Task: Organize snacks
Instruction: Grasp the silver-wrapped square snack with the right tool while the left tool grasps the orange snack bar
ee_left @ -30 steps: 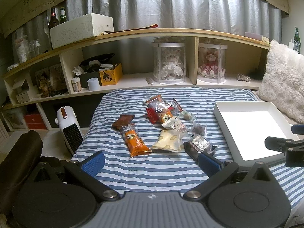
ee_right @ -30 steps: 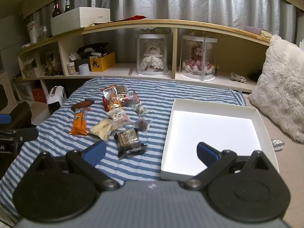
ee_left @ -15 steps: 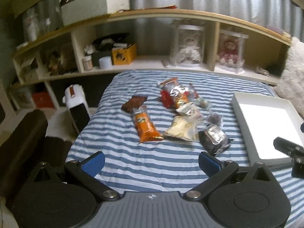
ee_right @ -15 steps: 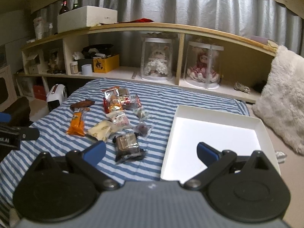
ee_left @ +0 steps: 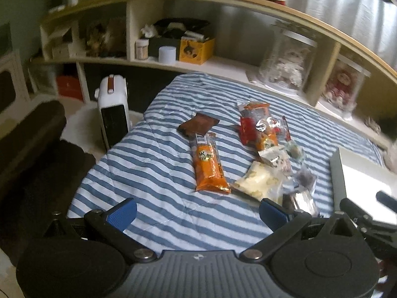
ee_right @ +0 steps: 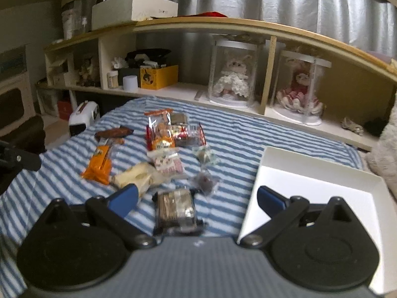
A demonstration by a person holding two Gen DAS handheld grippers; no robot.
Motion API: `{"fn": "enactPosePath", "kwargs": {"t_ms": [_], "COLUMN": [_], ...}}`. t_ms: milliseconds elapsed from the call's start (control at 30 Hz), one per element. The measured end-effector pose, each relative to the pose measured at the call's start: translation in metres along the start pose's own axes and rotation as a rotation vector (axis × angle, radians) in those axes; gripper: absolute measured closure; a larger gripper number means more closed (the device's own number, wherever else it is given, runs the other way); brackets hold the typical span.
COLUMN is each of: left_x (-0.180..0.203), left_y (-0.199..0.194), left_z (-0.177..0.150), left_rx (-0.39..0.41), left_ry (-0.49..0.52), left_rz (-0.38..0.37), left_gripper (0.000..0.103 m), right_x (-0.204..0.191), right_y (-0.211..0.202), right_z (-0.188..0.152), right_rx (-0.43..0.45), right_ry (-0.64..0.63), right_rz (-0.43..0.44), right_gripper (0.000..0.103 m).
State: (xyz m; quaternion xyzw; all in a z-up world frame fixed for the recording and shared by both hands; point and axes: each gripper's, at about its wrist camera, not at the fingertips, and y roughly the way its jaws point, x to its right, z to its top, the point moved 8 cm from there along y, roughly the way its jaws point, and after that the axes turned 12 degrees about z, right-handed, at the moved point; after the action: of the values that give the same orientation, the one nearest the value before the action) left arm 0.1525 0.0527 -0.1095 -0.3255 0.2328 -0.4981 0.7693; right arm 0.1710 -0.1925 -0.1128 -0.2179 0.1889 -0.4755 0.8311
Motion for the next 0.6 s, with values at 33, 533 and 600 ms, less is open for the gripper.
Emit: {"fn": "enactPosePath", "kwargs": {"t_ms": [33, 533, 600], "left_x": [0.001, 0.014, 0.022], "left_y": [0.005, 0.107, 0.118], "left_z": [0.003, 0.029, 0.031], "left_rx": [-0.009, -0.103, -0.11], "left_ry": [-0.016, -0.079, -0.056], "left_rz": [-0.003, 0.089, 0.099], "left_gripper": [0.0, 0.0, 0.0], "right_x": [0.003, 0.021, 0.021], "right_y": [0.006, 0.081, 0.087], "right_z": [0.002, -0.018, -0.024], "right_rx": [0.008, -0.078, -0.1], "right_ry": [0.01, 0.078, 0.067], "right_rz": [-0.001, 0.054, 0.052], "right_gripper": [0.001, 0.0, 0.0]}}
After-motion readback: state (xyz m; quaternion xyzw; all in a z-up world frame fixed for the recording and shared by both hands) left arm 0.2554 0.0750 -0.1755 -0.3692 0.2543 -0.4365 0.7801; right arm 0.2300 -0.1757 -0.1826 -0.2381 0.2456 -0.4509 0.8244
